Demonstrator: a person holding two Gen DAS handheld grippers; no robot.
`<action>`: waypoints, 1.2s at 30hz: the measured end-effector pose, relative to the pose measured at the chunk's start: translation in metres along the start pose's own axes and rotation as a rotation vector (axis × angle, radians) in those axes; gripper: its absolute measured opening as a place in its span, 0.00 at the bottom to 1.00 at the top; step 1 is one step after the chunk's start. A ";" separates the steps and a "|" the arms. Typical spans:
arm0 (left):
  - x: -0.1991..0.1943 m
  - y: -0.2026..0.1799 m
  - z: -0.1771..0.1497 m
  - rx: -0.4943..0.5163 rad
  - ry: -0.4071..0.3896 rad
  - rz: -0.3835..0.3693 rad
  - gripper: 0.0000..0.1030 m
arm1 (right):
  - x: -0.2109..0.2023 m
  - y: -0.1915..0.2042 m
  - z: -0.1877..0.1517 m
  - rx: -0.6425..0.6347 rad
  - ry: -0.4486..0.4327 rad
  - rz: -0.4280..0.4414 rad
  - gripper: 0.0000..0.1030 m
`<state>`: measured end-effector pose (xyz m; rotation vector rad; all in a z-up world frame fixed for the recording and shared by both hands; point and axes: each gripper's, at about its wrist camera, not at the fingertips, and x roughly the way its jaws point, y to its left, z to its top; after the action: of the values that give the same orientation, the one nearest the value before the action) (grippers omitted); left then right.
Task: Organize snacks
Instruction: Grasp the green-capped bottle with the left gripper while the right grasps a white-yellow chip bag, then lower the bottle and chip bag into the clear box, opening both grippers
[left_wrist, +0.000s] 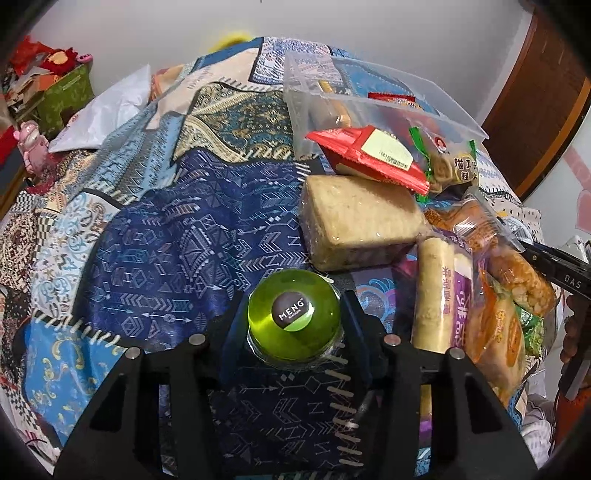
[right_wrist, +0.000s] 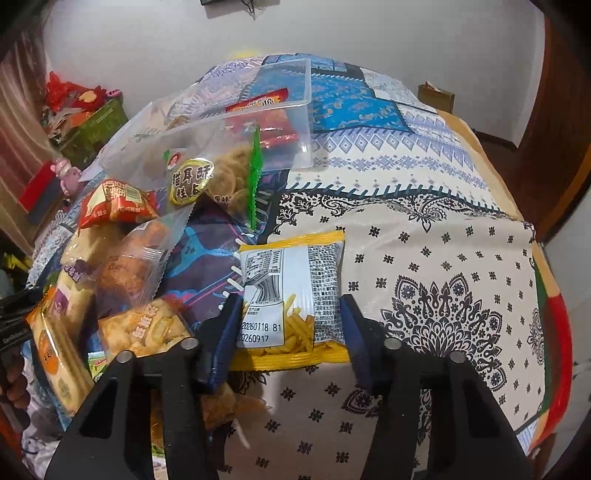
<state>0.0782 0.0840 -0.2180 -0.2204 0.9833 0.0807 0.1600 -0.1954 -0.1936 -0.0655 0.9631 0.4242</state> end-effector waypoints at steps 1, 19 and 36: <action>-0.002 0.000 0.000 0.000 -0.006 0.002 0.49 | -0.001 0.000 0.001 0.003 -0.002 0.004 0.45; -0.059 -0.014 0.068 0.003 -0.225 -0.019 0.49 | -0.044 0.005 0.045 -0.009 -0.175 0.014 0.43; -0.038 -0.061 0.153 0.070 -0.299 -0.079 0.49 | -0.031 0.029 0.114 -0.041 -0.285 0.095 0.43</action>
<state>0.1920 0.0593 -0.0952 -0.1765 0.6775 0.0061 0.2232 -0.1514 -0.0991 0.0038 0.6785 0.5260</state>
